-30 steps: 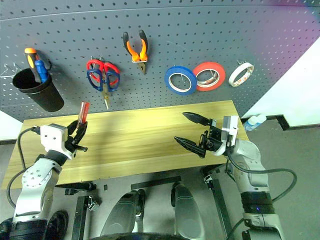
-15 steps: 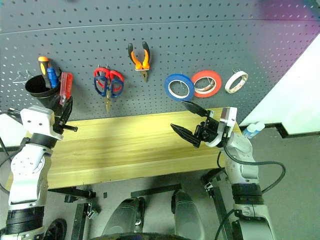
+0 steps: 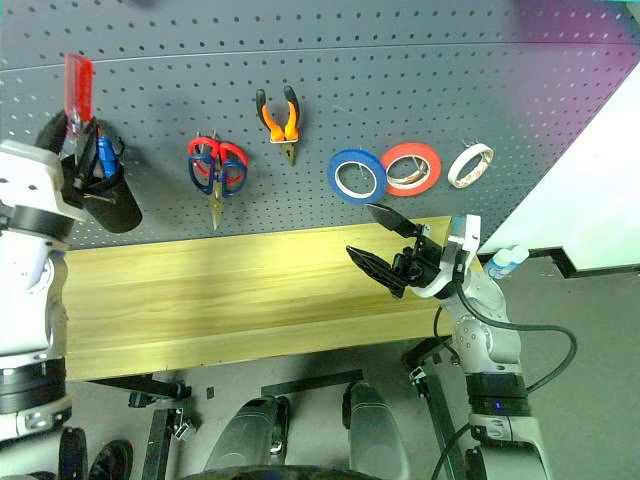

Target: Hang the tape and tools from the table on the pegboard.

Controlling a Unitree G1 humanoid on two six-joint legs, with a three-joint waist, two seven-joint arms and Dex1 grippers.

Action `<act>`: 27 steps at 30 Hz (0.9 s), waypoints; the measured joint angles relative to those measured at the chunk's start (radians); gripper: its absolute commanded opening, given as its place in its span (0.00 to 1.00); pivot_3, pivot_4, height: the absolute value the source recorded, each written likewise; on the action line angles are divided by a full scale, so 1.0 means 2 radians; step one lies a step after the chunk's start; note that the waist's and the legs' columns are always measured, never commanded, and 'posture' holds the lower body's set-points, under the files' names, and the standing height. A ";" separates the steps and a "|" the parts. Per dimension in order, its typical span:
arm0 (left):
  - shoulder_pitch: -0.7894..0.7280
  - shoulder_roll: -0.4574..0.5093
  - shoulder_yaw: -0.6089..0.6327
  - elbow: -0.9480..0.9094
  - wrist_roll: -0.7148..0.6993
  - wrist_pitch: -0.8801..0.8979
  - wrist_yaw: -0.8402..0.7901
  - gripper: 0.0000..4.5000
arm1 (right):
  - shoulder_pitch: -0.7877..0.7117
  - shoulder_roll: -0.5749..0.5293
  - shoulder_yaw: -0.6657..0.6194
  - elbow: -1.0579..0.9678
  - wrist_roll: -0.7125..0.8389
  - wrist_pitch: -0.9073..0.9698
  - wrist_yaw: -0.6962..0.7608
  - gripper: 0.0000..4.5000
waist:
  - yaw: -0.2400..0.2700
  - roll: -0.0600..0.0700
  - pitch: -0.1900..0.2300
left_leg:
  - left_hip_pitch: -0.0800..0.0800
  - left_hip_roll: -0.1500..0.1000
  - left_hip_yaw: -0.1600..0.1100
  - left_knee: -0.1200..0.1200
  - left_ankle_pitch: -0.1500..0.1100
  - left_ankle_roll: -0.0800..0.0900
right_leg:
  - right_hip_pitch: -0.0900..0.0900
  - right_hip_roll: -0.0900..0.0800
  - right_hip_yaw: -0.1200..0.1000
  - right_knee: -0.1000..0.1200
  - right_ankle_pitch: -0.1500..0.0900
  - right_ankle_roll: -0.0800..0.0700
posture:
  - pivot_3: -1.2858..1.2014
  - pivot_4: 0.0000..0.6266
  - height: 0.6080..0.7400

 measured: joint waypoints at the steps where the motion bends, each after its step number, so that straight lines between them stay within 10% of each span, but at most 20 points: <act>1: -0.007 0.002 0.000 0.007 0.000 -0.001 -0.001 0.19 | 0.001 0.001 0.000 -0.004 0.002 0.004 0.000 1.00 | 0.000 0.000 0.000 | 0.000 0.000 0.000 0.000 0.000 0.000 | 0.000 0.000 0.000 0.000 0.000 0.000 | 0.49 0.19 1.00; 27: -0.083 0.001 0.005 0.160 -0.048 -0.087 -0.033 0.19 | 0.023 -0.004 -0.009 -0.039 0.029 0.041 -0.028 1.00 | -0.001 0.000 0.000 | 0.000 0.000 0.000 0.002 0.000 0.000 | 0.001 0.000 0.000 0.002 0.000 0.000 | 0.49 0.25 1.00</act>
